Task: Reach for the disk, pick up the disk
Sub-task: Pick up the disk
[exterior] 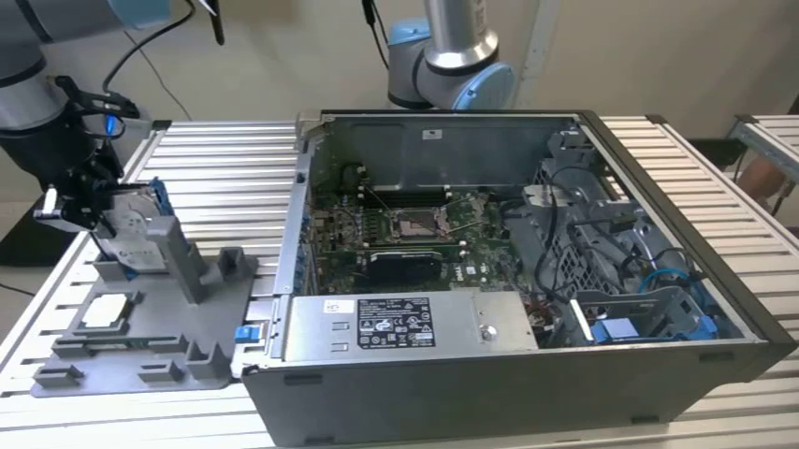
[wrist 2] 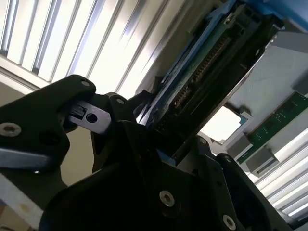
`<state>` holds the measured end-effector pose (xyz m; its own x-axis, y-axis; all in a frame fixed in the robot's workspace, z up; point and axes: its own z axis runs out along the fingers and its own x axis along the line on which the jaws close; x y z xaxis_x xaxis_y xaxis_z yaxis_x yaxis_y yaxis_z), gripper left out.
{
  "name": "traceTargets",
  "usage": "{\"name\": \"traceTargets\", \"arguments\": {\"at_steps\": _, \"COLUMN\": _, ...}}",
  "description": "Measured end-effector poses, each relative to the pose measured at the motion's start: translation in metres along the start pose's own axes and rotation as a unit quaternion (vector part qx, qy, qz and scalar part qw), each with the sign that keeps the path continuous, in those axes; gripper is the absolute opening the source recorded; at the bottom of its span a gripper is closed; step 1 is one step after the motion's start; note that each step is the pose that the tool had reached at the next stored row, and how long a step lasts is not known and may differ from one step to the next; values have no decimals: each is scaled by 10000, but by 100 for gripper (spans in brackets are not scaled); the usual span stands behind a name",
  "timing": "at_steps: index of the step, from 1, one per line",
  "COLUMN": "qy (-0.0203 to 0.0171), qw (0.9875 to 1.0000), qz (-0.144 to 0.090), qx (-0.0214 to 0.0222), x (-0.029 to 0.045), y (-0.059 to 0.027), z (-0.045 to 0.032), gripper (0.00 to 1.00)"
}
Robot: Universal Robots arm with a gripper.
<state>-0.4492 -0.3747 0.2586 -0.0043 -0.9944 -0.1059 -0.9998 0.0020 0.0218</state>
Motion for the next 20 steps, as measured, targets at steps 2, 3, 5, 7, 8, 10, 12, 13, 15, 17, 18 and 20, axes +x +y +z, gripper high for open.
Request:
{"name": "traceTargets", "arguments": {"at_steps": 2, "qy": 2, "qw": 10000, "qz": 0, "qx": -3, "x": -1, "y": 1, "z": -16, "gripper": 0}}
{"name": "traceTargets", "arguments": {"at_steps": 3, "qy": 1, "qw": 10000, "qz": -1, "qx": -1, "x": -1, "y": 0, "z": -21, "gripper": 0}}
{"name": "traceTargets", "arguments": {"at_steps": 5, "qy": 2, "qw": 10000, "qz": -1, "qx": -3, "x": -2, "y": 1, "z": -35, "gripper": 0}}
{"name": "traceTargets", "arguments": {"at_steps": 7, "qy": 2, "qw": 10000, "qz": -1, "qx": -3, "x": -3, "y": 2, "z": -39, "gripper": 0}}
{"name": "traceTargets", "arguments": {"at_steps": 8, "qy": 2, "qw": 10000, "qz": -1, "qx": -2, "x": -3, "y": 1, "z": -39, "gripper": 0}}
{"name": "traceTargets", "arguments": {"at_steps": 10, "qy": 2, "qw": 10000, "qz": -1, "qx": -3, "x": -3, "y": 2, "z": -40, "gripper": 0}}
{"name": "traceTargets", "arguments": {"at_steps": 12, "qy": 2, "qw": 10000, "qz": -1, "qx": -4, "x": -3, "y": 2, "z": -41, "gripper": 0}}
{"name": "traceTargets", "arguments": {"at_steps": 13, "qy": 2, "qw": 10000, "qz": -1, "qx": -4, "x": -3, "y": 2, "z": -40, "gripper": 0}}
{"name": "traceTargets", "arguments": {"at_steps": 15, "qy": 4, "qw": 10000, "qz": -1, "qx": -4, "x": -3, "y": 3, "z": -41, "gripper": 0}}
{"name": "traceTargets", "arguments": {"at_steps": 17, "qy": 10, "qw": 10000, "qz": -4, "qx": -5, "x": -3, "y": 5, "z": -41, "gripper": 0}}
{"name": "traceTargets", "arguments": {"at_steps": 18, "qy": 12, "qw": 10000, "qz": -8, "qx": -5, "x": -3, "y": 7, "z": -40, "gripper": 0}}
{"name": "traceTargets", "arguments": {"at_steps": 20, "qy": 21, "qw": 10000, "qz": -18, "qx": -5, "x": -3, "y": 11, "z": -40, "gripper": 0}}
